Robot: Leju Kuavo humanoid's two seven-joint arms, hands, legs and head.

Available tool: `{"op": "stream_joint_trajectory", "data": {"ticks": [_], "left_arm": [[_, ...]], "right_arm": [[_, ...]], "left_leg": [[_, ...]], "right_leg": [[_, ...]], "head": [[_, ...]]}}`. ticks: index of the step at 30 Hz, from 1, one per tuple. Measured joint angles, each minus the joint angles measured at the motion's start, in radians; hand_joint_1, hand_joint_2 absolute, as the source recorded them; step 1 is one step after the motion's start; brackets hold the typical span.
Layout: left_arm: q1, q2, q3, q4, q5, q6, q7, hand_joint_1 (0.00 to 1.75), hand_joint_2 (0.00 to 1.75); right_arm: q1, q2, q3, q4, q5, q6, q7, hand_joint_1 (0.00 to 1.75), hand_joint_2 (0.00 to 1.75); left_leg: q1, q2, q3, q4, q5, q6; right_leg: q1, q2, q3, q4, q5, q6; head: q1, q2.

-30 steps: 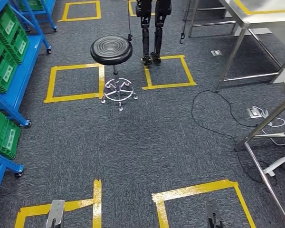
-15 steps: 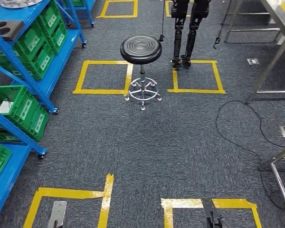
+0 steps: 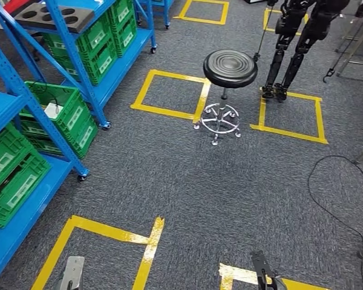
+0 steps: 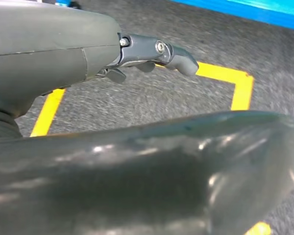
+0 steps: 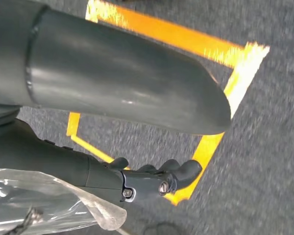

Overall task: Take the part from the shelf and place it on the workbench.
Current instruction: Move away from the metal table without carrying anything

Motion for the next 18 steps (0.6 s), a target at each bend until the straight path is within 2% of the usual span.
{"op": "stream_joint_trajectory", "data": {"ticks": [1, 2, 3, 4, 5, 6, 7, 9, 10, 12, 13, 14, 15, 16, 17, 18], "left_arm": [[0.001, 0.000, 0.000, 0.000, 0.001, 0.001, 0.001, 0.00, 0.00], [0.002, 0.000, 0.001, 0.000, 0.002, 0.001, 0.000, 0.00, 0.00], [0.002, 0.000, 0.002, 0.000, 0.004, 0.001, -0.003, 0.00, 0.00], [0.002, 0.000, 0.002, 0.000, 0.005, 0.001, -0.007, 0.00, 0.00], [0.001, 0.000, 0.003, 0.000, 0.006, 0.002, -0.011, 0.00, 0.00], [0.000, 0.000, 0.003, 0.000, 0.007, 0.002, -0.015, 0.00, 0.00], [-0.001, 0.000, 0.004, 0.000, 0.008, 0.003, -0.018, 0.00, 0.00], [0.001, 0.001, 0.006, 0.000, 0.010, 0.004, -0.027, 0.00, 0.00], [0.002, 0.001, 0.008, 0.000, 0.012, 0.004, -0.031, 0.00, 0.00], [-0.001, 0.002, 0.011, 0.000, 0.016, 0.004, -0.038, 0.00, 0.00], [-0.004, 0.002, 0.013, 0.000, 0.017, 0.004, -0.040, 0.00, 0.00], [-0.007, 0.002, 0.014, 0.000, 0.018, 0.004, -0.041, 0.00, 0.00], [-0.007, 0.002, 0.015, 0.000, 0.018, 0.004, -0.042, 0.00, 0.00], [-0.007, 0.001, 0.016, 0.000, 0.019, 0.004, -0.042, 0.00, 0.00], [-0.006, 0.001, 0.017, 0.000, 0.020, 0.004, -0.044, 0.00, 0.00], [-0.005, 0.002, 0.018, 0.000, 0.021, 0.003, -0.047, 0.00, 0.00]], "right_arm": [[0.002, 0.000, -0.001, 0.000, -0.006, 0.002, 0.000, 0.00, 0.00], [0.004, 0.000, -0.002, 0.000, -0.012, 0.003, 0.000, 0.00, 0.00], [0.004, 0.000, -0.003, 0.000, -0.016, 0.004, 0.000, 0.00, 0.00], [0.004, 0.000, -0.005, 0.000, -0.020, 0.004, -0.001, 0.00, 0.00], [0.004, 0.000, -0.007, 0.000, -0.023, 0.004, -0.001, 0.00, 0.00], [0.004, 0.000, -0.009, 0.001, -0.026, 0.005, -0.001, 0.00, 0.00], [0.004, 0.000, -0.010, 0.001, -0.029, 0.005, -0.001, 0.00, 0.00], [0.003, 0.001, -0.015, 0.002, -0.038, 0.005, -0.005, 0.00, 0.00], [0.003, 0.001, -0.019, 0.002, -0.043, 0.004, -0.008, 0.00, 0.00], [0.002, 0.001, -0.025, 0.002, -0.049, 0.002, -0.015, 0.00, 0.00], [0.003, 0.001, -0.029, 0.002, -0.049, 0.001, -0.016, 0.00, 0.00], [0.005, 0.001, -0.031, 0.002, -0.050, 0.001, -0.017, 0.00, 0.00], [0.005, 0.001, -0.033, 0.002, -0.051, 0.001, -0.017, 0.00, 0.00], [0.005, 0.001, -0.035, 0.002, -0.053, 0.001, -0.018, 0.00, 0.00], [0.005, 0.001, -0.037, 0.002, -0.054, 0.000, -0.020, 0.00, 0.00], [0.004, 0.001, -0.038, 0.002, -0.055, 0.000, -0.023, 0.00, 0.00]], "left_leg": [[-0.001, -0.016, 0.001, 0.000, -0.001, 0.000], [0.000, -0.032, 0.003, 0.001, -0.002, 0.000], [0.000, -0.047, 0.005, 0.003, -0.003, -0.002], [0.001, -0.061, 0.006, 0.005, -0.005, -0.004], [0.002, -0.075, 0.005, 0.009, -0.008, -0.008], [0.003, -0.087, 0.002, 0.012, -0.009, -0.014], [0.005, -0.098, -0.002, 0.013, -0.008, -0.019], [0.008, -0.117, -0.009, 0.013, -0.006, -0.031], [0.008, -0.110, -0.012, 0.020, -0.011, -0.035], [0.006, -0.060, -0.040, 0.084, -0.050, -0.046], [0.006, -0.026, -0.068, 0.145, -0.080, -0.051], [0.008, -0.005, -0.101, 0.214, -0.109, -0.056], [0.011, 0.005, -0.129, 0.270, -0.128, -0.059], [0.013, 0.009, -0.142, 0.296, -0.128, -0.062], [0.015, 0.013, -0.136, 0.282, -0.108, -0.063], [0.016, 0.021, -0.111, 0.231, -0.073, -0.062]], "right_leg": [[0.000, 0.002, -0.020, 0.018, 0.010, 0.000], [0.000, 0.005, -0.020, -0.004, 0.041, -0.001], [-0.001, 0.013, -0.002, -0.061, 0.086, -0.003], [-0.002, 0.034, 0.023, -0.127, 0.123, -0.004], [-0.005, 0.057, 0.048, -0.188, 0.147, -0.006], [-0.006, 0.077, 0.067, -0.228, 0.157, -0.008], [-0.006, 0.088, 0.078, -0.246, 0.154, -0.010], [-0.005, 0.073, 0.088, -0.254, 0.154, -0.017], [-0.007, 0.062, 0.091, -0.258, 0.155, -0.022], [-0.009, 0.033, 0.099, -0.267, 0.156, -0.034], [-0.007, 0.018, 0.102, -0.268, 0.154, -0.038], [-0.005, 0.001, 0.105, -0.269, 0.151, -0.041], [-0.004, -0.014, 0.106, -0.269, 0.149, -0.042], [-0.004, -0.029, 0.109, -0.269, 0.146, -0.041], [-0.003, -0.043, 0.112, -0.269, 0.143, -0.040], [-0.003, -0.055, 0.117, -0.269, 0.139, -0.038]], "head": [[0.000, 0.000], [0.000, 0.000], [0.000, 0.000], [0.000, 0.000], [0.000, 0.000], [0.000, 0.000], [-0.001, 0.000], [0.000, 0.000], [-0.002, 0.000], [-0.008, 0.000], [-0.011, 0.000], [-0.013, 0.000], [-0.012, 0.000], [-0.012, 0.000], [-0.012, 0.000], [-0.013, 0.000]]}}
